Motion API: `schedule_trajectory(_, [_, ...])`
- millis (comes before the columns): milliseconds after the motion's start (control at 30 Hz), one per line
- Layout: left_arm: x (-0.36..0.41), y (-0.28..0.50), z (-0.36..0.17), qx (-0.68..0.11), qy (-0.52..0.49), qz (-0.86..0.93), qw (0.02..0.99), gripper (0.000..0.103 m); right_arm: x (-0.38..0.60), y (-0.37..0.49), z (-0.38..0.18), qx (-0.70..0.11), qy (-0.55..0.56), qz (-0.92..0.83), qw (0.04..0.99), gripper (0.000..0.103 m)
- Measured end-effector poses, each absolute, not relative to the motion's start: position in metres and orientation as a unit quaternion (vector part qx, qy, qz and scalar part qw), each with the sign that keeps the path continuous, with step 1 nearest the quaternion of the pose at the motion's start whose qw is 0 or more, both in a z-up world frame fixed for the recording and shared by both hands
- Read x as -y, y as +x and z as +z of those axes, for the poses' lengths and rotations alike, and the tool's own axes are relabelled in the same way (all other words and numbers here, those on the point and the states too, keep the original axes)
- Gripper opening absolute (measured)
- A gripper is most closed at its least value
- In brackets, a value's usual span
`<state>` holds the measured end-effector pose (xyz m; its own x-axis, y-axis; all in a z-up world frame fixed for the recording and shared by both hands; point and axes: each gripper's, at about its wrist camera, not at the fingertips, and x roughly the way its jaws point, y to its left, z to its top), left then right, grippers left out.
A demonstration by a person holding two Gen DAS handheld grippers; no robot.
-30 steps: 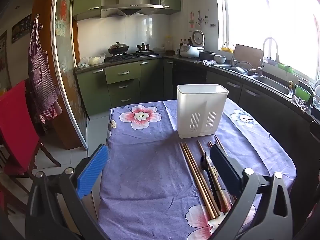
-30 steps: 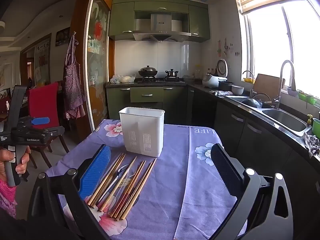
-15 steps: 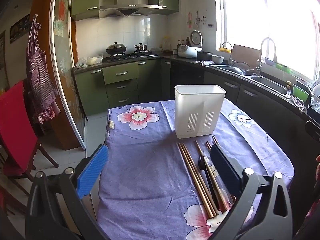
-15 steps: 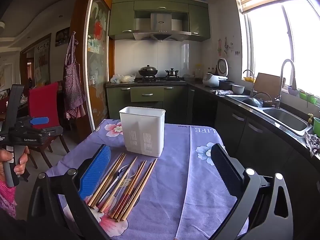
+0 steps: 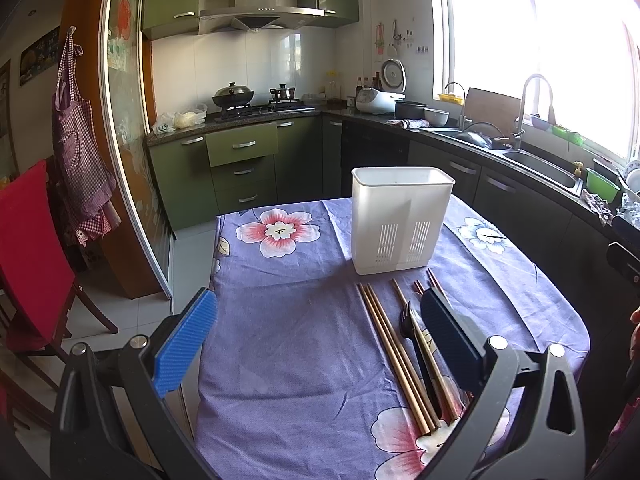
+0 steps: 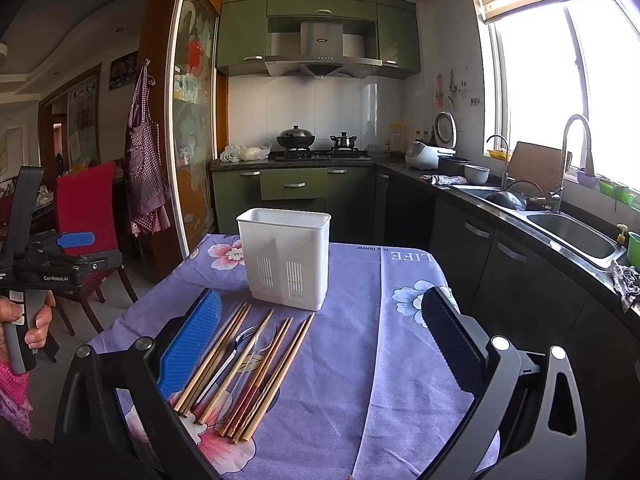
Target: Organize utensils
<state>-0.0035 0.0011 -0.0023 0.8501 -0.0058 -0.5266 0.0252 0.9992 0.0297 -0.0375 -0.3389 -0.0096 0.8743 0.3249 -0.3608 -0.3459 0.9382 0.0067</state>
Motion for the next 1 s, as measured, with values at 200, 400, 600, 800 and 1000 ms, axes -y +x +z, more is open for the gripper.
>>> schedule_trajectory(200, [-0.0014,-0.0031,-0.0029,-0.275,0.019,-0.008,0.961,0.097,0.3390,-0.0378,-0.0106,-0.180,-0.029,0.173,0.968,0.099])
schedule_trajectory(400, [-0.0021,-0.0033,-0.0055,-0.275,0.019,-0.008,0.961,0.097,0.3388,-0.0352,-0.0134,-0.182,-0.028,0.172,0.968,0.099])
schedule_trajectory(600, [-0.0037,-0.0035,-0.0057,-0.276,0.018,-0.008,0.961,0.097,0.3386,-0.0336,-0.0156,-0.184,-0.027,0.173,0.967,0.099])
schedule_trajectory(800, [-0.0045,-0.0032,-0.0079,-0.278,0.018,-0.007,0.960,0.097,0.3367,-0.0333,-0.0163,-0.186,-0.025,0.173,0.967,0.099])
schedule_trajectory(1000, [-0.0042,-0.0021,-0.0082,-0.279,0.019,-0.007,0.960,0.097,0.3376,-0.0301,-0.0180,-0.190,-0.020,0.169,0.967,0.099])
